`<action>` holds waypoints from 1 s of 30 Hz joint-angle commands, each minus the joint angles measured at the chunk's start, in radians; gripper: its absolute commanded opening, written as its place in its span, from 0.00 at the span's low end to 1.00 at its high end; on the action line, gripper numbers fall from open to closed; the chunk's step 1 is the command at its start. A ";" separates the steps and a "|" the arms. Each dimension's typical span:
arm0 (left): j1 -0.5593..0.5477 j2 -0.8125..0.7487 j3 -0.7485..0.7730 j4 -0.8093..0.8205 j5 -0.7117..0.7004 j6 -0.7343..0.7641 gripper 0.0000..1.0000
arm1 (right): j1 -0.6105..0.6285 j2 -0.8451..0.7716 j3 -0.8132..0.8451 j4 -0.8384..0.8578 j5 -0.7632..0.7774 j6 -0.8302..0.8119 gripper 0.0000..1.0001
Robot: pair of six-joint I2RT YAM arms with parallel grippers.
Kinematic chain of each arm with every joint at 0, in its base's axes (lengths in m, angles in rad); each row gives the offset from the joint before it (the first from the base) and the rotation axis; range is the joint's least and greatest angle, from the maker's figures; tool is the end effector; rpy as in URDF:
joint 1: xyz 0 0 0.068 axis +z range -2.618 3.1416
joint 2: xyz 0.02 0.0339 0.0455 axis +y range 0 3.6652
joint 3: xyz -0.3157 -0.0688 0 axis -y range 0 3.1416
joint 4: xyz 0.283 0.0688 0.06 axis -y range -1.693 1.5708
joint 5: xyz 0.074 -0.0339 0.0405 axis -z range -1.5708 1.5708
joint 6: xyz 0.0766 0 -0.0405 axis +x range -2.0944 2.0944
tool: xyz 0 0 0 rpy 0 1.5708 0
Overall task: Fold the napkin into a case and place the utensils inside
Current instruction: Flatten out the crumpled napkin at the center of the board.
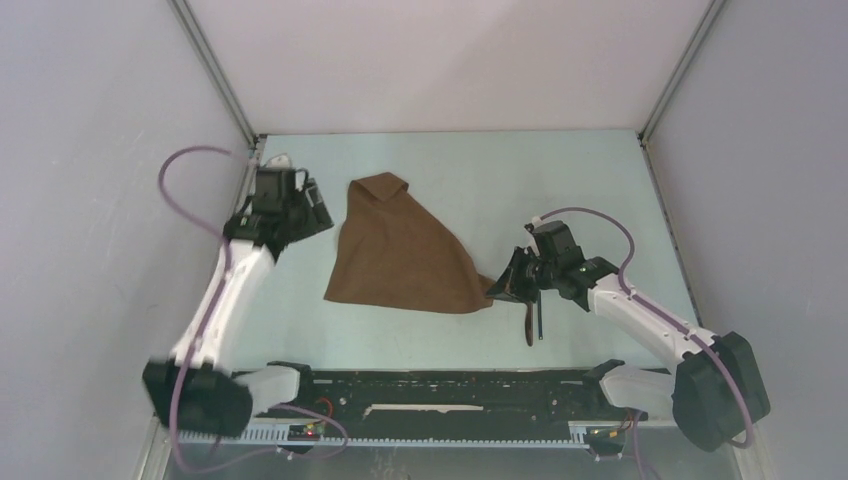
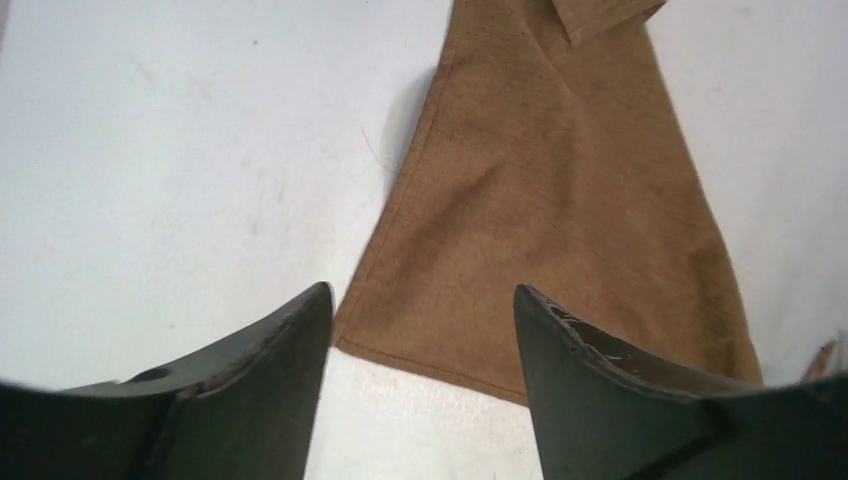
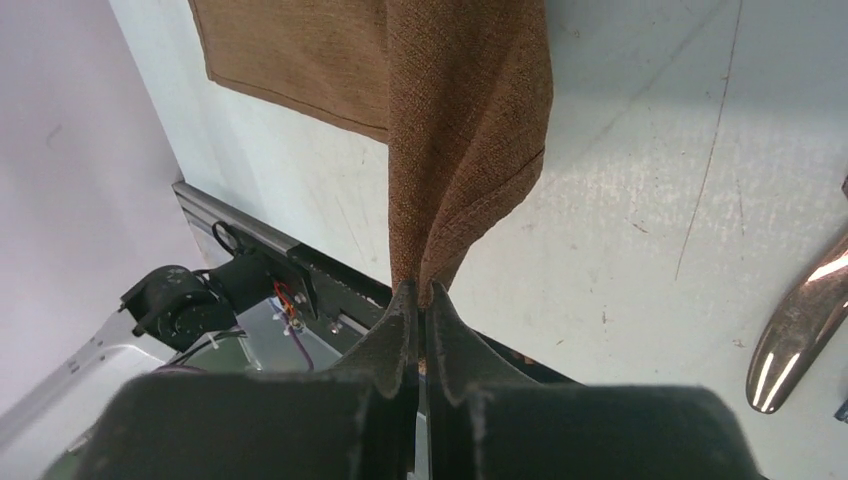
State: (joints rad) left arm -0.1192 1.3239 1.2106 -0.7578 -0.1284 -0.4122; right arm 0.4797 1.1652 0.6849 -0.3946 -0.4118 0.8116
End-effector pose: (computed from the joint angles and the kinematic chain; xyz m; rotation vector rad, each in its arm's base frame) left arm 0.3262 -0.0292 0.3325 -0.4117 2.3988 -0.0822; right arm 0.2223 0.1502 0.2154 0.2391 2.6391 1.0175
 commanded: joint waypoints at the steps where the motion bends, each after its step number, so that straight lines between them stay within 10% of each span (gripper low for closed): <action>1: 0.010 -0.175 -0.302 0.060 -0.017 -0.125 0.66 | -0.003 -0.030 0.016 0.035 0.009 -0.059 0.00; 30: 0.007 0.244 -0.354 -0.004 -0.103 -0.520 0.58 | -0.016 -0.042 -0.017 0.063 -0.008 -0.062 0.00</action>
State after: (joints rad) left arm -0.1146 1.5383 0.8494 -0.7826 -0.1913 -0.8967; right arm 0.4664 1.1397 0.6720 -0.3546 -0.4271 0.7631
